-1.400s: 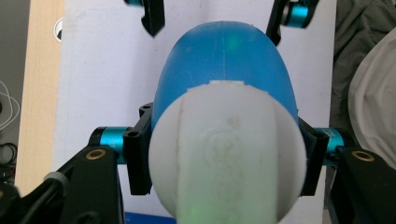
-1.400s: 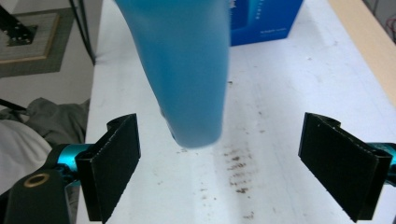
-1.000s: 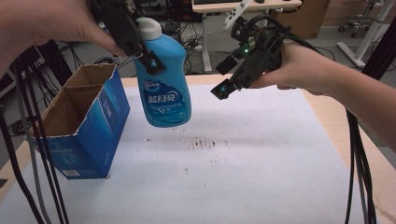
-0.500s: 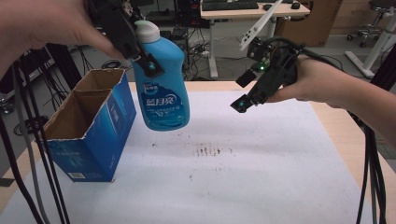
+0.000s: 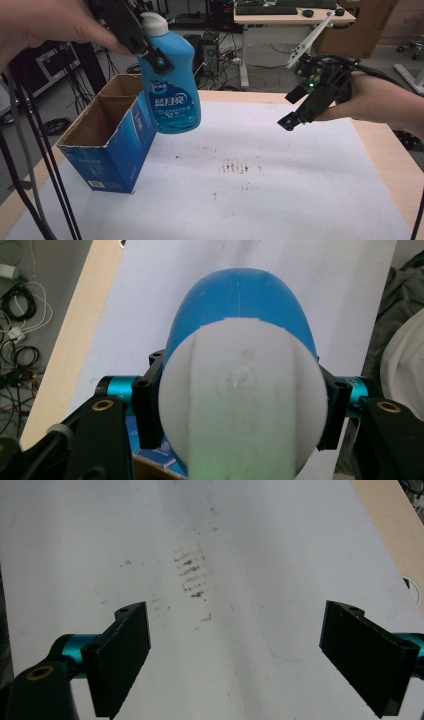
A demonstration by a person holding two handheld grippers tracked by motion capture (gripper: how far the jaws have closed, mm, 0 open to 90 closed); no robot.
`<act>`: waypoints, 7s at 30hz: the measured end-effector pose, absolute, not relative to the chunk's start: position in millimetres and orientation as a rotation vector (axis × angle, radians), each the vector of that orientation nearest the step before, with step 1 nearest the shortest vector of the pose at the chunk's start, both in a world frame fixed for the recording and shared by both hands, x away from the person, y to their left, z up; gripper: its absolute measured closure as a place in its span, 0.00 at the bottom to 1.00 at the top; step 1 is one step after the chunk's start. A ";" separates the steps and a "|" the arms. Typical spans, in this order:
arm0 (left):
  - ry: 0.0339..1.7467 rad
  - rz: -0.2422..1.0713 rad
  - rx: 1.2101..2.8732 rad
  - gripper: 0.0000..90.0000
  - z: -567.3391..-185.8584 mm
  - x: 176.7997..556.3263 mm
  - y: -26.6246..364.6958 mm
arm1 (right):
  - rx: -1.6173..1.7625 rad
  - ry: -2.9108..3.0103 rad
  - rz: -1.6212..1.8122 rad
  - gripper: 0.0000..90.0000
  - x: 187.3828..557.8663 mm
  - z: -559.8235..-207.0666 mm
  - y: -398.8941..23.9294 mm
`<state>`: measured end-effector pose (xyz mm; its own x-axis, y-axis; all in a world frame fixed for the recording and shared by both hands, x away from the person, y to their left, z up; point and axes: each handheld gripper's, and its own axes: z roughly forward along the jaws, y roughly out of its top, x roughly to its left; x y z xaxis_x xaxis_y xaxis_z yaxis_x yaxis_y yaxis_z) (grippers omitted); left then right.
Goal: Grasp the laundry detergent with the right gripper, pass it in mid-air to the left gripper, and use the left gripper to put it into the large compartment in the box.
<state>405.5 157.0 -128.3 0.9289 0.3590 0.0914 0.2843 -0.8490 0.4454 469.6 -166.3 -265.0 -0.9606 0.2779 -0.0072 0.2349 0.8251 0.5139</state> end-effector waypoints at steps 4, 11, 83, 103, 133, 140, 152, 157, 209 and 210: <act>0.519 0.264 2.634 0.43 -123.0 403.0 170.0 | 0.439 2.909 0.803 0.14 473.0 -263.0 -174.1; 0.625 0.300 2.593 0.43 -114.8 398.6 193.4 | 0.464 2.893 0.785 0.13 478.2 -261.7 -183.3; 1.280 0.394 2.519 0.43 -224.4 399.2 284.0 | 0.567 2.903 0.717 0.14 502.2 -273.5 -219.8; 1.283 0.348 2.589 0.43 -270.8 404.4 281.6 | 0.580 2.909 0.687 0.14 500.9 -277.8 -223.6; 1.250 0.338 2.646 0.43 -288.0 405.6 275.8 | 0.580 2.916 0.675 0.14 499.8 -280.7 -226.2; 1.235 0.314 2.685 0.42 -287.2 408.2 275.5 | 0.580 2.919 0.680 0.14 500.6 -281.0 -225.1; 1.208 0.301 2.738 0.42 -286.0 410.3 272.4 | 0.570 2.930 0.670 0.14 500.9 -282.5 -224.1; 1.211 0.297 2.741 0.42 -285.9 411.0 271.9 | 0.572 2.932 0.670 0.14 501.1 -282.6 -224.8; 1.055 0.472 2.774 0.21 -216.9 413.6 247.0 | 0.575 2.909 0.732 0.13 490.5 -275.3 -233.9; 1.032 0.468 2.775 0.21 -213.8 414.7 243.1 | 0.579 2.904 0.745 0.13 489.9 -274.7 -234.5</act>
<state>414.7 243.1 -213.8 0.7158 0.6563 0.2385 0.6115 -0.7541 0.2398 489.9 -234.5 -274.7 -0.9244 0.3813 0.0085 0.3382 0.8094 0.4801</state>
